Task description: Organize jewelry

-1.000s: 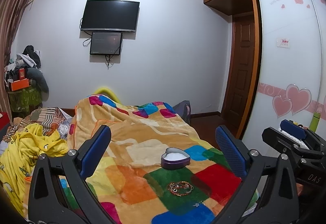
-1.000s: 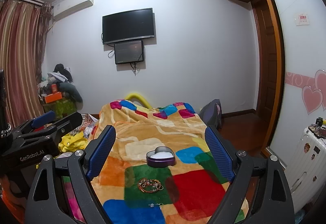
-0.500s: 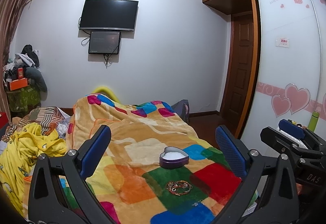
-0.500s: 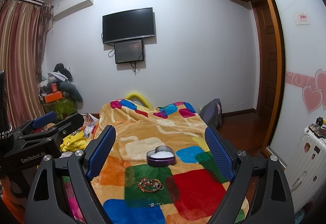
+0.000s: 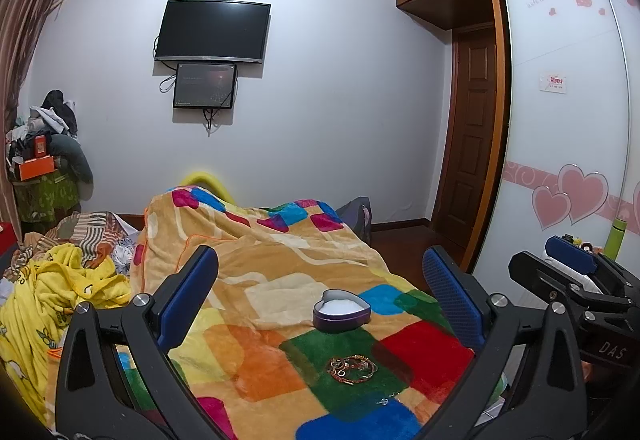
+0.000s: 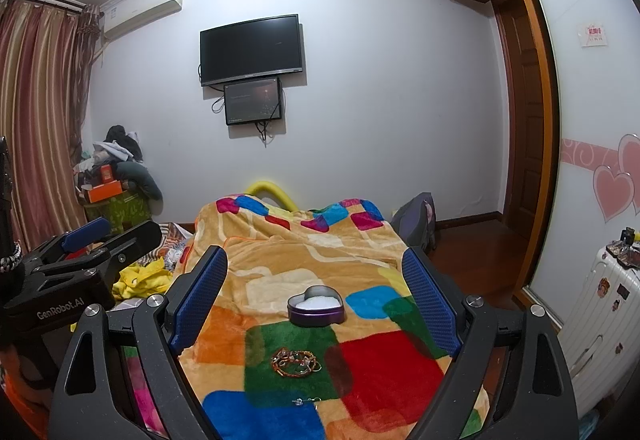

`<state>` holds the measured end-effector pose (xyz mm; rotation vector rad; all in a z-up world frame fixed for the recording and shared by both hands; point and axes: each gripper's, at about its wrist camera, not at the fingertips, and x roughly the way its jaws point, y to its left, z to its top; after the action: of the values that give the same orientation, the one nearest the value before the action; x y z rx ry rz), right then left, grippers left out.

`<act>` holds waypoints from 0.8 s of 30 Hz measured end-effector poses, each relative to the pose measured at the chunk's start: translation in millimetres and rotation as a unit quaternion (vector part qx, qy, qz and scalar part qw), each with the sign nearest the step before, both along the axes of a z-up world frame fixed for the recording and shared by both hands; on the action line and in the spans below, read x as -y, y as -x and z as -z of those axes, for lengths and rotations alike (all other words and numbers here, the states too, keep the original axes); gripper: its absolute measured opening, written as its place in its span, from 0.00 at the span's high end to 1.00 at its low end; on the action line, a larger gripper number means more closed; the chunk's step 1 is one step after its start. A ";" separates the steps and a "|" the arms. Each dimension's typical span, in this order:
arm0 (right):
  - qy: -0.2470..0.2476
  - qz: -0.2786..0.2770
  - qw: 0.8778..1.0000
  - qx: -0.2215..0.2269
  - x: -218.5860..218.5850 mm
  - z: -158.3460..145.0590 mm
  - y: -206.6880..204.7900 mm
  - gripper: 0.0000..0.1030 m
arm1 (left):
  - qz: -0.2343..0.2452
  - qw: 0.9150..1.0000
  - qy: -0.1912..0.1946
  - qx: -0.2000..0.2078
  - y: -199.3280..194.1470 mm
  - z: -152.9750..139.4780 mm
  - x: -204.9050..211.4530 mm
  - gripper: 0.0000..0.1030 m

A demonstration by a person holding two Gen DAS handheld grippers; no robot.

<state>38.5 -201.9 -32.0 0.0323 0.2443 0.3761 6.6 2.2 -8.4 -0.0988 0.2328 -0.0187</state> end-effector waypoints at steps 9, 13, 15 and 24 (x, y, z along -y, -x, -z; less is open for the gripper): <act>0.000 0.000 1.000 -0.003 -0.2 4.7 -1.4 0.15 | 0.001 1.000 0.001 -0.001 0.6 -1.0 -0.2 0.00; 0.000 0.000 1.000 -0.003 0.0 4.0 -1.9 0.15 | 0.002 1.000 0.000 0.001 1.1 -2.6 0.5 0.00; 0.001 0.001 1.000 -0.003 0.4 4.5 -1.9 0.15 | 0.002 1.000 0.002 0.001 0.9 -2.7 0.5 0.00; 0.012 0.006 1.000 -0.004 0.0 2.8 -2.9 0.15 | 0.004 1.000 0.009 -0.001 -1.7 -3.7 -0.5 0.00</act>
<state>41.3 -202.0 -34.7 0.0117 0.2565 0.3610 8.3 2.7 -4.7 -0.1150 0.2360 -0.0283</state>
